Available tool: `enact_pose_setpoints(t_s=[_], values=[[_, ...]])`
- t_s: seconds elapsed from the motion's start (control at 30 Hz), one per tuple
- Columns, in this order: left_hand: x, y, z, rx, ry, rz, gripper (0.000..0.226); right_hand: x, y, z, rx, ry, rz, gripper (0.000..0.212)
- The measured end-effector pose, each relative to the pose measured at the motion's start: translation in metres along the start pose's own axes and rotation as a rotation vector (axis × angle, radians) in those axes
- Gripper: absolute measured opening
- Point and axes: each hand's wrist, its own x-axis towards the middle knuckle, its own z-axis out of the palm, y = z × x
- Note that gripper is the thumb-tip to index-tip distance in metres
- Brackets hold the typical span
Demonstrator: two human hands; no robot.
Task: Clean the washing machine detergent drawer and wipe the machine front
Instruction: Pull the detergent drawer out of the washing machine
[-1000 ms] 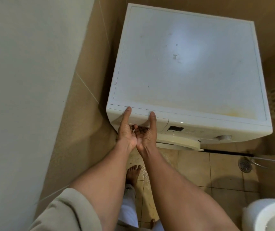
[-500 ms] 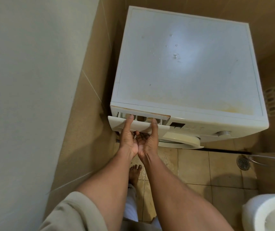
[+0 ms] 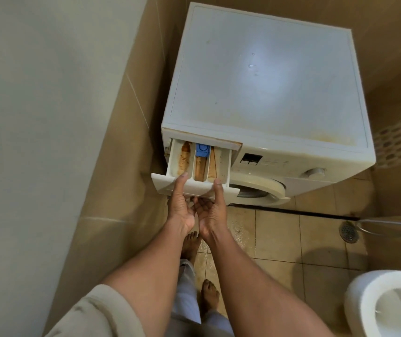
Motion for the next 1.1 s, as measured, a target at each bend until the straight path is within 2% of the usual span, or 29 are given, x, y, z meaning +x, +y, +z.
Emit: enact_pose_setpoints(t_s=[0.07,0.17,0.23,0.3,0.37,0.5,0.57,0.63,0.7,0.77,0.87,0.93,1.0,1.1], values=[[-0.008,-0.005,-0.008,0.034,0.006,0.022,0.075,-0.007,0.003,-0.012,-0.067,-0.011,-0.025,0.080],[-0.014,-0.008,-0.013,0.093,0.004,0.036,0.061,-0.015,0.000,-0.023,-0.209,-0.031,-0.039,0.078],[-0.015,-0.006,-0.013,0.110,0.007,0.037,0.058,-0.020,-0.006,-0.026,-0.312,-0.035,-0.052,0.068],[-0.014,-0.005,-0.013,0.119,0.001,0.045,0.059,-0.026,-0.013,-0.025,-0.521,0.027,-0.101,0.055],[-0.014,-0.005,-0.015,0.131,0.002,0.042,0.064,-0.031,-0.019,-0.024,-0.829,0.130,-0.247,0.047],[-0.019,-0.002,-0.012,0.171,0.021,0.044,0.071,-0.037,-0.034,-0.010,-1.439,0.215,-0.731,0.043],[-0.021,-0.001,-0.010,0.160,0.053,0.048,0.075,-0.039,-0.041,0.005,-1.590,0.184,-0.931,0.036],[-0.022,-0.001,-0.007,0.149,0.070,0.047,0.078,-0.035,-0.049,0.023,-1.627,0.081,-1.030,0.024],[-0.020,-0.002,-0.006,0.154,0.060,0.034,0.077,-0.026,-0.057,0.041,-1.749,-0.054,-0.992,0.018],[-0.017,-0.003,-0.005,0.160,0.051,0.018,0.072,-0.013,-0.064,0.055,-1.941,-0.157,-0.839,0.042],[-0.012,-0.005,-0.005,0.182,0.040,-0.006,0.064,0.004,-0.066,0.069,-2.117,-0.184,-0.622,0.069],[-0.009,-0.003,-0.005,0.177,0.028,-0.018,0.060,0.015,-0.064,0.076,-2.205,-0.190,-0.548,0.081],[-0.006,-0.002,-0.006,0.179,0.026,-0.019,0.055,0.024,-0.062,0.081,-2.260,-0.172,-0.524,0.084],[-0.004,-0.001,-0.007,0.180,0.024,-0.006,0.050,0.034,-0.057,0.080,-2.309,-0.138,-0.520,0.070]])
